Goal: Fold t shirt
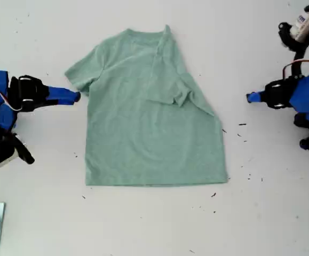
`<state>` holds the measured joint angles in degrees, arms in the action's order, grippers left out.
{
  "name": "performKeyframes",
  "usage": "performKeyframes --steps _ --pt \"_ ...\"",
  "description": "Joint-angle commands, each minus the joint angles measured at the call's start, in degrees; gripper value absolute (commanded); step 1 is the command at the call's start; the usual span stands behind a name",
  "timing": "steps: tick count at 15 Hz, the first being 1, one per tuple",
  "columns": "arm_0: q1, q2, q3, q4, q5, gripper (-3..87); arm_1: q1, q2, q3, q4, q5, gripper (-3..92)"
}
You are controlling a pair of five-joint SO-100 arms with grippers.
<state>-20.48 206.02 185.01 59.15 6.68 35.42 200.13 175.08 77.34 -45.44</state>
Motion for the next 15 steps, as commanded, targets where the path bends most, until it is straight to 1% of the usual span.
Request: performKeyframes --steps 1,2,3,4,6,7,8,9,10,11,12,13,14,15 --pt "0.26 0.53 0.62 0.18 -0.62 8.9 0.79 0.62 2.46 0.0 5.89 2.6" --pt "0.7 0.53 0.35 0.18 -0.97 5.8 0.44 0.53 2.46 0.0 19.69 3.6" --pt "1.58 0.53 0.18 0.26 -0.53 2.7 -0.18 0.53 2.46 0.0 25.05 3.4" --pt "1.76 0.53 0.0 0.35 -0.53 -0.1 0.44 0.53 2.46 0.0 27.16 3.6" --pt "3.43 0.53 -0.35 -0.09 -0.88 -0.1 8.17 0.53 2.46 0.0 34.45 4.6" --pt "3.69 0.53 -0.26 -0.79 -2.2 -0.1 10.72 0.53 2.46 0.0 37.88 5.0" --pt "4.39 0.53 -0.26 -1.23 -1.76 -0.1 10.11 0.53 2.46 0.0 39.46 6.3" --pt "5.71 0.53 -0.26 -0.53 -1.67 -0.1 9.93 0.62 2.46 0.0 38.23 6.5" --pt "4.66 0.53 -0.26 0.44 -1.67 -0.1 9.76 0.7 1.76 1.32 38.41 2.1" --pt "3.69 0.53 -0.09 0.53 -2.02 -0.1 7.03 0.7 2.02 0.97 38.94 1.7" --pt "4.04 0.53 -0.44 0.35 -2.11 1.9 3.25 0.7 1.93 1.14 44.03 1.7" --pt "5.19 0.53 -0.53 0.53 -3.16 -0.1 -0.09 0.7 2.46 -1.23 38.67 1.5" --pt "5.19 0.53 -1.58 -0.18 -4.75 -0.1 -3.69 0.7 1.67 -2.37 29.53 1.5" --pt "4.57 0.44 -3.87 -0.53 -5.63 -0.2 -2.29 0.7 2.29 -1.67 32.17 1.5"
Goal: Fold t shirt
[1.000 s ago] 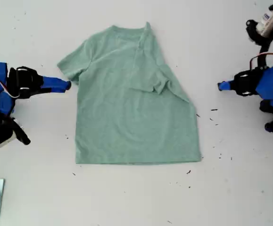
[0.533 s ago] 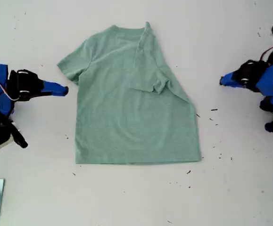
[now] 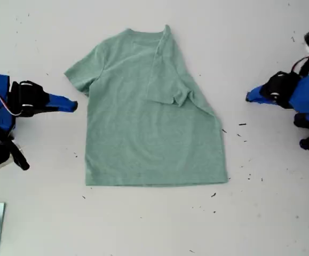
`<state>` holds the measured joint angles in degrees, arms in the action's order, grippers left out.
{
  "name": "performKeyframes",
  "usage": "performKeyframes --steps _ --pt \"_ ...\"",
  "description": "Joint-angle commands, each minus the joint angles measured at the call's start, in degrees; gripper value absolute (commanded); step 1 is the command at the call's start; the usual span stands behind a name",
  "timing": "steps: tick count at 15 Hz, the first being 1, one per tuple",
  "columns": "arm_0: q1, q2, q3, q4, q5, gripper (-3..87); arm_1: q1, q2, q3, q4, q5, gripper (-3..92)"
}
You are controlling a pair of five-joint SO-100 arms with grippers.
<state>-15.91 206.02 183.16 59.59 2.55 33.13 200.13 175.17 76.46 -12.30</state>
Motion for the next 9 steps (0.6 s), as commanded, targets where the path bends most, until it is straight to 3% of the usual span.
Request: performKeyframes --steps 1,3,6,8,9 --pt "-2.29 -2.37 -5.89 -0.53 -1.67 -0.2 -0.79 0.7 2.81 0.0 -0.44 1.5" --pt "-7.56 -26.98 -23.29 1.49 3.25 -0.2 -2.72 0.62 2.81 0.09 -1.14 1.4" --pt "-17.93 -62.75 -61.44 20.65 18.54 -0.2 -3.69 0.53 2.81 0.18 -1.76 1.4" --pt "-26.28 -75.06 -74.88 29.0 28.13 -0.2 -3.16 0.53 2.81 0.18 -2.9 2.1" --pt "-28.65 -80.16 -79.54 31.2 31.46 5.9 -3.25 0.53 2.81 0.18 -3.43 2.1"
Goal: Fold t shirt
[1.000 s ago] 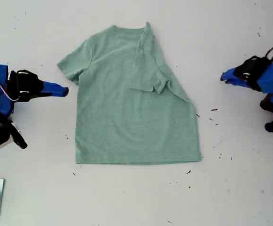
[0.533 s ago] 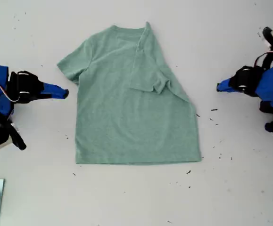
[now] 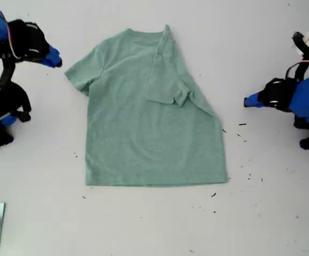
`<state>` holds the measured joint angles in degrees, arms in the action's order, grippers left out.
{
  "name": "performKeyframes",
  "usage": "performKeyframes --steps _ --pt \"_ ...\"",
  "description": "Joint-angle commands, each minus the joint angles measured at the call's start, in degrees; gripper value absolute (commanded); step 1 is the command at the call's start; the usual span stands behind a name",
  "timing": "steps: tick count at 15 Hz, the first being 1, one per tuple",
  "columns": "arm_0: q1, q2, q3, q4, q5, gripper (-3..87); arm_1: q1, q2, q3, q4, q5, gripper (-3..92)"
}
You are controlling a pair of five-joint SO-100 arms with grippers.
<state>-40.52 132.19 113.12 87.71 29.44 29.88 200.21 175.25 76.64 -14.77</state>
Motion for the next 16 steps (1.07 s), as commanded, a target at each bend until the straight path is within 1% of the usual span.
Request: performKeyframes --steps 1,2,3,4,6,8,9,10,11,13,16 --pt "-4.75 -9.32 -11.69 3.25 5.71 21.1 -0.09 0.44 2.72 0.0 -1.32 2.1" --pt "-4.75 -10.81 -12.3 3.16 5.98 25.8 -0.26 0.44 2.72 0.0 -1.41 2.1" --pt "-4.57 -11.34 -11.69 2.9 6.06 28.4 -0.62 0.44 2.72 0.0 -1.32 2.1" --pt "-4.57 -11.16 -9.84 2.29 6.06 28.6 -0.7 0.44 2.72 0.0 -1.32 2.1" --pt "-3.52 -10.46 -3.69 -0.88 5.36 31.3 -0.7 0.44 2.72 0.0 -2.11 2.1" --pt "-1.58 -9.05 3.78 -5.8 0.35 32.1 -1.05 0.44 2.72 0.0 -2.29 2.1" --pt "-1.49 -6.24 10.37 -9.76 -2.81 32.4 -1.32 0.44 2.72 0.0 -2.37 2.1" --pt "-2.72 -3.6 16.61 -14.33 -3.78 32.1 -1.67 0.44 2.72 0.0 -2.46 2.1" --pt "-2.29 -5.1 15.73 -14.24 -5.27 32.7 -2.02 0.44 2.72 0.0 -2.55 2.1" --pt "-4.57 -7.47 15.73 -15.38 -6.59 31.9 -2.46 0.44 2.72 0.0 -3.08 2.1" --pt "-5.54 -13.71 23.2 -24.79 -7.73 33.1 -4.04 0.44 2.72 0.0 -2.9 2.1"
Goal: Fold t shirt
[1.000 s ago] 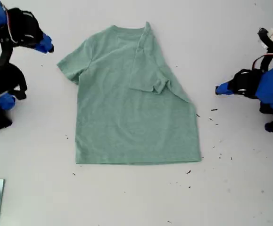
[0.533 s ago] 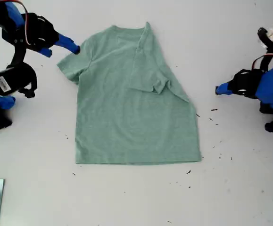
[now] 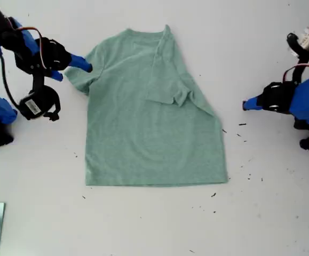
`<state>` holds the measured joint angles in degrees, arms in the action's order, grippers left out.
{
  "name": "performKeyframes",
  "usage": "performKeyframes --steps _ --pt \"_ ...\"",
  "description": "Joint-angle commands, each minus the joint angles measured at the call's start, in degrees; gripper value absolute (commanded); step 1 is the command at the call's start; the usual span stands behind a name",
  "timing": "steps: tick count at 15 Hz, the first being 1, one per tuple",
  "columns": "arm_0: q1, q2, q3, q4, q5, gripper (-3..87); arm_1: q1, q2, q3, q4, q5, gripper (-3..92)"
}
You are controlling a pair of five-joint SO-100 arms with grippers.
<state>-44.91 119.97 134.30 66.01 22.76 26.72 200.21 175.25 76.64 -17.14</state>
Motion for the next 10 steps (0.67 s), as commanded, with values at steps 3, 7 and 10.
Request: performKeyframes --steps 3,7,10 --pt "-5.1 -0.97 10.63 -10.63 -1.32 33.8 -1.32 0.44 2.72 0.0 -0.97 2.1" --pt "-8.96 -10.81 13.1 -20.39 3.25 6.1 -1.14 0.44 2.72 0.0 -1.14 2.1" --pt "-7.38 -19.34 7.73 -22.15 5.36 -0.2 -1.41 0.44 2.72 0.0 -0.79 2.1"
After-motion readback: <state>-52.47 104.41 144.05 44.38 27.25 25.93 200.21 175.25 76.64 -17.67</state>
